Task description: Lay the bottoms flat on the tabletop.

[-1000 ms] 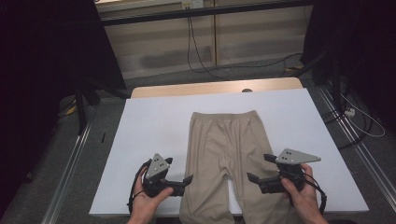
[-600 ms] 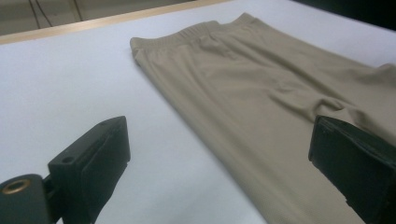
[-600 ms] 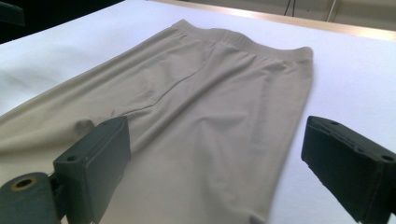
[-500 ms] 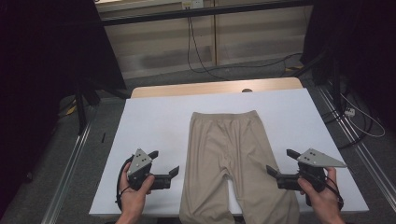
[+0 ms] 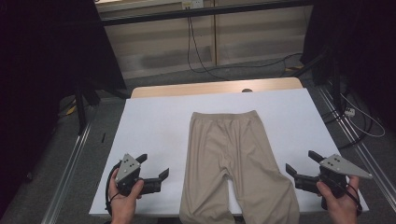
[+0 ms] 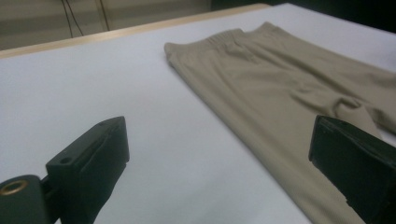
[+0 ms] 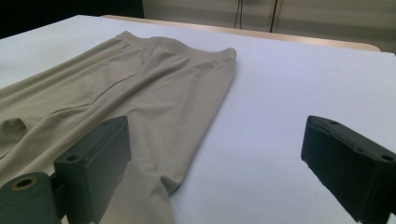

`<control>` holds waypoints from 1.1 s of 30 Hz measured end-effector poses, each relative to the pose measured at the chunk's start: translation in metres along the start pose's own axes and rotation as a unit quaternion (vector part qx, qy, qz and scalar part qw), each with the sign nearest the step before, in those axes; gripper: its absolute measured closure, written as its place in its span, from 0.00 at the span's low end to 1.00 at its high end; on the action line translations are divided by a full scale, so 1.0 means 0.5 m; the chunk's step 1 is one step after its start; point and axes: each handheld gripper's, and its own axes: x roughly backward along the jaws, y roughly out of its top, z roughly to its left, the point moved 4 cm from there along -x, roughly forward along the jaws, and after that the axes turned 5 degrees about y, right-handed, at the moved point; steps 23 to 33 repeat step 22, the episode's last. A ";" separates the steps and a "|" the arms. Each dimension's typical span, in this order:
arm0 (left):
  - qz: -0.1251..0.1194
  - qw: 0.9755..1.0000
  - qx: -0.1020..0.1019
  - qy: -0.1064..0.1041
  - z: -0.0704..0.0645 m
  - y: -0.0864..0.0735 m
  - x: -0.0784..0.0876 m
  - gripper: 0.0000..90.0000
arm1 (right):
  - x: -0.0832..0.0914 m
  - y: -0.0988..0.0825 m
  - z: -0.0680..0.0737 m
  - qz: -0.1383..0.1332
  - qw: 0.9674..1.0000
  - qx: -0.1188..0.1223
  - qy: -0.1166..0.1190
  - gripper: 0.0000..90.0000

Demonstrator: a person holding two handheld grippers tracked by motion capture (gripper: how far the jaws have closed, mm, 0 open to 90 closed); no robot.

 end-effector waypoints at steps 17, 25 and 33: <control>0.005 1.000 0.008 0.001 0.012 -0.003 -0.009 0.05 | -0.012 0.001 -0.002 -0.017 1.000 0.005 -0.002 0.09; 0.009 1.000 0.007 -0.004 0.008 -0.004 -0.014 0.05 | -0.012 0.000 -0.001 -0.017 1.000 0.007 0.000 0.09; 0.009 1.000 0.007 -0.004 0.008 -0.004 -0.014 0.05 | -0.012 0.000 -0.001 -0.017 1.000 0.007 0.000 0.09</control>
